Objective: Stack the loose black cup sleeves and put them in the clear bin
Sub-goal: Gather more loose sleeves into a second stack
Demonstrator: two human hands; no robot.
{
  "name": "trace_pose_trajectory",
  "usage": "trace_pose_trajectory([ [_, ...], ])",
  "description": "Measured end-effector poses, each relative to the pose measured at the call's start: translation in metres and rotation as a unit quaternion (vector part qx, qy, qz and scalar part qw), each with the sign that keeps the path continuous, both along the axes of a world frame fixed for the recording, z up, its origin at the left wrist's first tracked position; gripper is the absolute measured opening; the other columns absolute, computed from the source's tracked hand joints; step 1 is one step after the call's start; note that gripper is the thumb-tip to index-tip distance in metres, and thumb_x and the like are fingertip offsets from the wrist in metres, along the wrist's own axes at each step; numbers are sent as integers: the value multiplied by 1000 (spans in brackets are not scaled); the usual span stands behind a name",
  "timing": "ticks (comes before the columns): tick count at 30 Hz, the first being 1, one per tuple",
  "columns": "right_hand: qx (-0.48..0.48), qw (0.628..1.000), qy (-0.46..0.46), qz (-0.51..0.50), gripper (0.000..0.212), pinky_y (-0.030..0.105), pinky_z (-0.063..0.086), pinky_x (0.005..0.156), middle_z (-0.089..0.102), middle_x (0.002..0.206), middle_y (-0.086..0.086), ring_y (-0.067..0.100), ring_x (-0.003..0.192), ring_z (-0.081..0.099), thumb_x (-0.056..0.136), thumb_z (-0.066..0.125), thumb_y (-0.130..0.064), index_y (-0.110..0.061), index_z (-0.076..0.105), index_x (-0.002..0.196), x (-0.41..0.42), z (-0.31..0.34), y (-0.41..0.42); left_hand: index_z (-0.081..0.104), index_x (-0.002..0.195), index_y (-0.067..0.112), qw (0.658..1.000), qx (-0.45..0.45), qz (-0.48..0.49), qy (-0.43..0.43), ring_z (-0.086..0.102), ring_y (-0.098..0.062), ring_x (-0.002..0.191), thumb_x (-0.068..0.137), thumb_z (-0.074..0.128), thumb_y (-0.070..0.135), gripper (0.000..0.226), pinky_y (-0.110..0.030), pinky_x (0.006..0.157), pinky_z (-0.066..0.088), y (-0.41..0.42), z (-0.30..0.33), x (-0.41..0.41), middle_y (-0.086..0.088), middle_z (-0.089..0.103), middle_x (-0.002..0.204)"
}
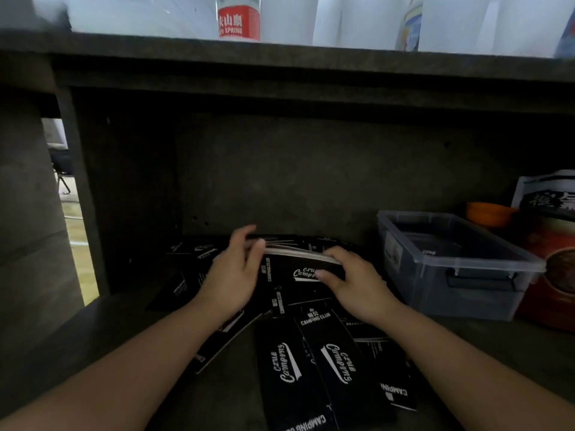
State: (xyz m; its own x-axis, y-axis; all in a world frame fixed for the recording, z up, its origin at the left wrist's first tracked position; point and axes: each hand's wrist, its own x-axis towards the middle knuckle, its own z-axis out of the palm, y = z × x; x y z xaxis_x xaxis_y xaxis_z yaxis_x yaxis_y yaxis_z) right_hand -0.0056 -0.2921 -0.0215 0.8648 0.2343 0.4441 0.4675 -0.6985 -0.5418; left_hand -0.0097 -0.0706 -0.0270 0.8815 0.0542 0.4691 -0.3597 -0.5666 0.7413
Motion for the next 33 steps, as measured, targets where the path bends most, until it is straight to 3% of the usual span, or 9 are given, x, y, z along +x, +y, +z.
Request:
trace_pose_trajectory([
  [6, 27, 997, -73, -19, 19, 18, 38, 79, 54, 101, -4, 9, 91, 54, 91, 63, -27, -24, 60, 109, 2, -2, -2, 17, 152, 18, 908, 256, 248, 219, 26, -33, 143, 76, 59, 74, 104, -43, 115, 21, 49, 6, 9, -11, 28, 156],
  [11, 31, 998, -40, -30, 17, 19, 43, 81, 59, 102, -2, 11, 94, 56, 90, 63, -28, -24, 60, 106, 8, -4, -9, 23, 151, 18, 896, 239, 271, 256, 36, -35, 136, 79, 63, 67, 96, -45, 110, 34, 63, 8, 10, -13, 38, 149],
  [15, 38, 999, -15, -28, 17, 31, 48, 88, 64, 104, -2, 13, 96, 59, 91, 63, -27, -24, 61, 107, 8, -5, -11, 17, 153, 16, 894, 217, 227, 319, 38, -34, 137, 48, 59, 90, 136, -43, 111, 35, 67, 19, 0, -12, 38, 151],
  [19, 38, 999, -25, -24, 18, 31, 47, 90, 64, 105, -4, 11, 98, 59, 90, 64, -25, -22, 62, 108, 6, -4, -10, 26, 152, 18, 882, 281, 134, 353, 37, -25, 139, 63, 78, 63, 112, -34, 113, 32, 69, 36, -24, -5, 35, 154],
  [22, 38, 999, -26, -26, 20, 32, 47, 91, 63, 106, -2, 12, 99, 58, 90, 64, -25, -21, 62, 109, 7, -5, -9, 33, 148, 14, 889, 265, 215, 306, 45, -27, 133, 65, 84, 51, 104, -37, 110, 36, 75, 39, -23, -9, 45, 147],
  [25, 36, 999, -25, -25, 20, 29, 47, 90, 64, 105, -4, 11, 98, 59, 90, 64, -26, -22, 62, 109, 7, -3, -10, 51, 136, 17, 972, 4, 211, 106, 60, -21, 108, 70, 86, 18, 75, -33, 91, 48, 74, 34, -14, -9, 62, 124],
  [28, 42, 999, -19, -26, 19, 28, 48, 88, 64, 104, -6, 9, 95, 59, 90, 64, -26, -24, 62, 109, 5, -3, -10, 57, 124, 26, 961, -220, 132, -103, 66, -12, 98, 82, 77, 13, 49, -33, 83, 55, 63, 36, -13, 2, 69, 108],
  [31, 56, 998, -14, -22, 16, 29, 49, 88, 65, 102, -7, 7, 95, 60, 90, 64, -26, -26, 62, 106, 6, -5, -9, 64, 102, 31, 967, -208, 64, -135, 68, -7, 93, 87, 71, 12, 25, -33, 87, 53, 55, 32, -13, 8, 71, 99],
  [33, 56, 998, -10, -22, 16, 27, 48, 88, 65, 102, -8, 7, 95, 60, 90, 64, -27, -27, 61, 105, 6, -5, -9, 64, 105, 28, 995, -42, 71, -60, 63, -4, 90, 89, 69, 14, 22, -26, 88, 48, 56, 21, -6, 11, 68, 99],
])
